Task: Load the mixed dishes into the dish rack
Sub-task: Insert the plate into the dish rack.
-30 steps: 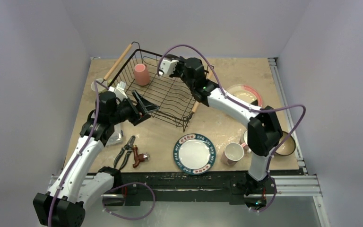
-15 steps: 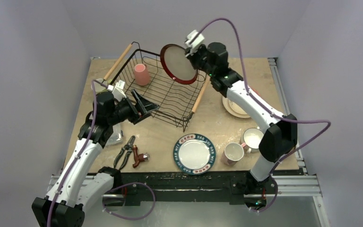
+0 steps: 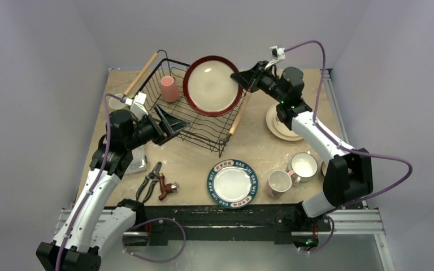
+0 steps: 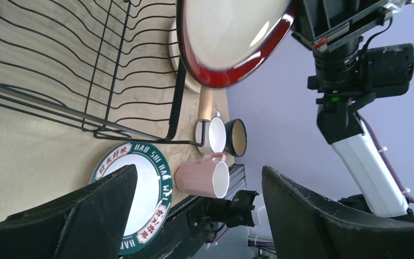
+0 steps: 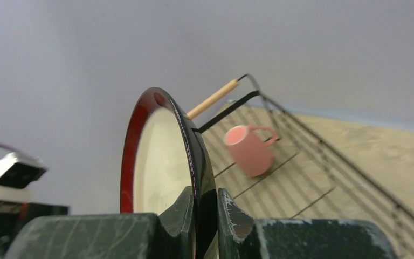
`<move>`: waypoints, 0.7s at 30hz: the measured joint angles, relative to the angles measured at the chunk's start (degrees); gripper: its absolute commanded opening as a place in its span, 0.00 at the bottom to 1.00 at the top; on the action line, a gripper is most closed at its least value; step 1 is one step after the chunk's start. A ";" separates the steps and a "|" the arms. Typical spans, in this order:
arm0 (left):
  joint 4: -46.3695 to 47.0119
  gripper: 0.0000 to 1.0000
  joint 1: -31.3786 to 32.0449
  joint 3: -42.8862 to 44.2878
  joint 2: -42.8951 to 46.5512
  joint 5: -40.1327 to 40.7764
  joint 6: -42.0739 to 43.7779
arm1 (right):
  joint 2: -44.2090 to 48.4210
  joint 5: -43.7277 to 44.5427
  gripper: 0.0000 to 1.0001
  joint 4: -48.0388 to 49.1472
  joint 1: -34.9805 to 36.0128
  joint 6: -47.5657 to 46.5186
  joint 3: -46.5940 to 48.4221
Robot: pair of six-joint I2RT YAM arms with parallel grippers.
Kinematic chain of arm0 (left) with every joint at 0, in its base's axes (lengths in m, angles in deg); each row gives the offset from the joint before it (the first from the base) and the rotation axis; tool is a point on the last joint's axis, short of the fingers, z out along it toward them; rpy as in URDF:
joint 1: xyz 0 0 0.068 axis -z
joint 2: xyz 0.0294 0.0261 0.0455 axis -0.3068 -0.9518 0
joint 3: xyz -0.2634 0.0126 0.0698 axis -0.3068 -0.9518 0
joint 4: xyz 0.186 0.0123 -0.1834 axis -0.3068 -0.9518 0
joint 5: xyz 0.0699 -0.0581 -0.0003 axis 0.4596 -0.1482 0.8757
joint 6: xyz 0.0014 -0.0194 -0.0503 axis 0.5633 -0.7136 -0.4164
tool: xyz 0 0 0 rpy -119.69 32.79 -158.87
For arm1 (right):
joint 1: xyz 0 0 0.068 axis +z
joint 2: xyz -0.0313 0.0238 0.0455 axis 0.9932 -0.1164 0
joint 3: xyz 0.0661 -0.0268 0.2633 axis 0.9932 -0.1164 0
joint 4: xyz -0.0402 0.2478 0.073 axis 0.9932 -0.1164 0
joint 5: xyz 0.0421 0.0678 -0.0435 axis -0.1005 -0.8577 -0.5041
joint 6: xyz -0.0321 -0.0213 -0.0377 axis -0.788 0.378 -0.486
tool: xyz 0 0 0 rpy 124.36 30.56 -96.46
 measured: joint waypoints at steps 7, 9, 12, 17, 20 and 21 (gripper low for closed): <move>0.96 0.83 0.00 2.54 -1.25 -0.26 -0.39 | 0.15 -8.04 0.00 13.94 0.83 17.66 -7.89; 1.05 0.81 0.00 3.10 -1.27 -0.20 -0.96 | 0.15 -9.05 0.00 17.40 0.76 21.38 -9.18; 1.57 0.79 0.00 3.39 -1.27 -0.15 -1.55 | 0.15 -9.97 0.00 21.00 0.74 24.90 -10.25; 1.86 0.75 0.00 3.58 -1.53 -0.17 -1.88 | 0.22 -11.06 0.00 24.85 0.94 27.78 -12.52; 2.23 0.71 0.04 3.98 -2.27 -0.31 -2.40 | 0.22 -11.10 0.00 25.27 1.49 28.50 -13.40; 2.32 0.69 0.11 4.04 -2.56 -0.35 -2.51 | 0.22 -11.10 0.00 25.31 1.70 28.65 -13.51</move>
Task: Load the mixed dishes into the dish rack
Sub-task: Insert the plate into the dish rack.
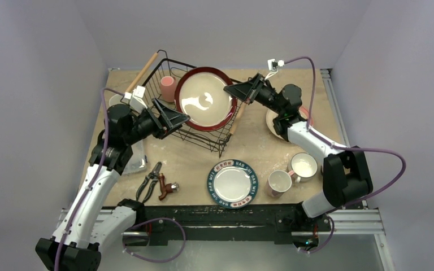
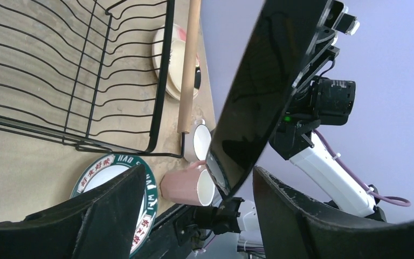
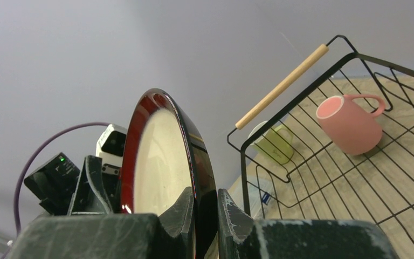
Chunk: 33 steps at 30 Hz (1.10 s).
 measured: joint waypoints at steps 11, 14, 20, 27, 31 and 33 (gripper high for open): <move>0.26 0.53 1.42 0.02 -0.66 0.00 -0.04 | -0.02 0.00 0.00 1.86 3.63 0.76 -0.70; 0.22 0.43 1.44 0.00 0.00 0.20 -0.02 | -0.07 0.04 0.00 1.90 4.33 0.79 -0.92; 0.09 0.33 1.64 -0.07 1.18 0.70 0.17 | -0.07 0.04 0.00 2.29 5.57 0.70 -1.92; -0.59 0.13 1.75 -0.02 0.57 0.90 2.64 | -0.07 0.37 0.00 1.36 6.08 0.07 -2.38; -2.21 0.00 1.68 2.80 -3.80 0.63 4.46 | -0.07 1.44 0.00 -0.31 5.60 -1.64 -2.23; -2.84 0.00 1.57 5.53 -7.43 -0.33 5.38 | -0.09 2.10 0.00 -0.72 4.90 -2.60 -1.84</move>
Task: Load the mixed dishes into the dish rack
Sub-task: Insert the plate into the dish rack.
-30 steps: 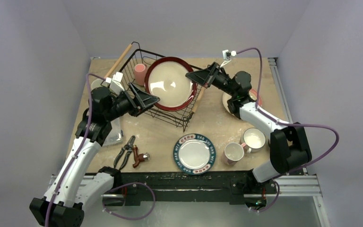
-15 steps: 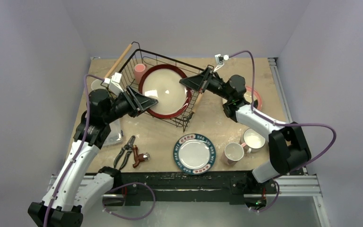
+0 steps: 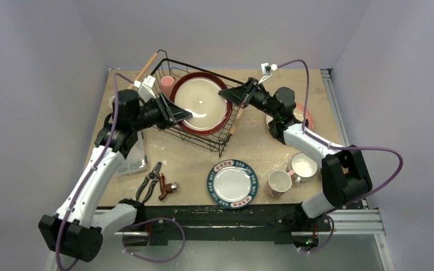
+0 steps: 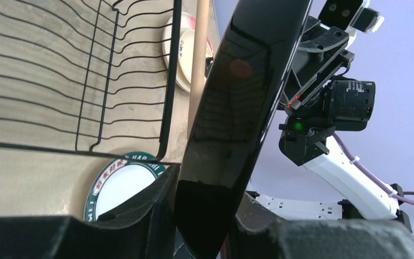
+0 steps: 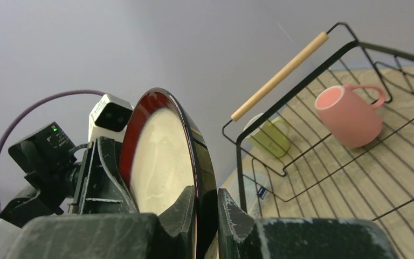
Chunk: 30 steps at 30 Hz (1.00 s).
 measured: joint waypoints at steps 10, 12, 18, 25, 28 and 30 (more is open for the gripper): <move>-2.73 0.00 -1.07 13.25 -17.07 -7.13 0.85 | -4.83 2.89 0.00 -2.12 -2.99 -4.94 6.29; -4.96 0.00 -1.14 16.31 -19.67 -8.37 0.72 | -5.25 2.91 0.00 -5.40 -3.32 -7.04 8.59; -10.45 0.00 -1.14 23.52 -24.79 -11.89 0.09 | -5.44 2.32 0.00 -21.07 -3.67 -18.43 19.45; -18.34 0.00 -1.99 30.73 -29.55 -14.60 0.37 | -6.73 1.22 0.00 -31.21 -3.74 -25.77 25.70; -21.42 0.00 -2.71 34.07 -32.76 -15.17 0.90 | -9.18 1.11 0.00 -32.30 -3.98 -25.83 27.69; -22.53 0.00 -2.99 35.76 -34.93 -15.54 1.11 | -10.93 1.05 0.00 -33.03 -4.35 -25.79 29.03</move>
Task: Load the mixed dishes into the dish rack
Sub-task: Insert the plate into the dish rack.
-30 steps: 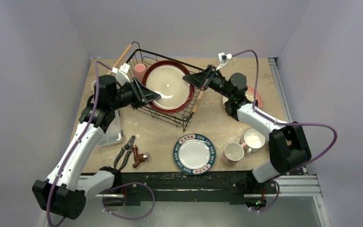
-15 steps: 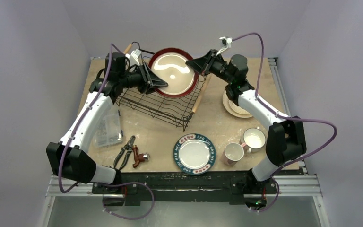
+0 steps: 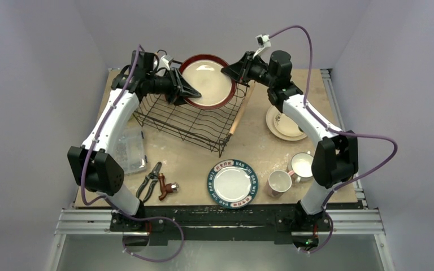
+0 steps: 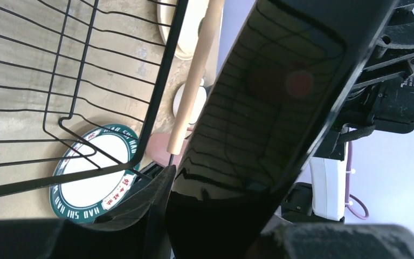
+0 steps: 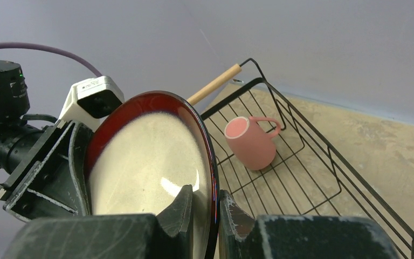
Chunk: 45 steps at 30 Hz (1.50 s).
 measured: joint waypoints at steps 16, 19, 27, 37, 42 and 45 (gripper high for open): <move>-2.58 0.00 -1.73 2.16 -2.97 -0.72 -1.53 | -4.42 -1.60 0.08 0.92 -0.35 4.59 1.92; -1.90 0.00 -1.97 0.52 -2.47 -1.18 -3.15 | -4.42 -1.55 0.32 -1.64 -0.22 3.76 2.34; -5.22 0.00 -2.93 0.11 -1.09 -1.49 -10.49 | -4.42 -1.53 0.59 -14.14 2.60 -8.48 5.68; -12.98 0.00 -3.17 3.30 -0.96 -1.01 -11.23 | -4.04 -1.68 0.99 -22.05 5.11 -14.67 9.03; -16.48 0.00 -3.74 4.24 -0.96 -1.88 -11.28 | -2.27 -0.57 0.99 -24.74 5.62 -16.59 8.70; -19.63 0.00 -4.63 6.25 -0.96 -2.32 -11.63 | 0.09 1.57 0.99 -25.42 6.19 -18.29 8.68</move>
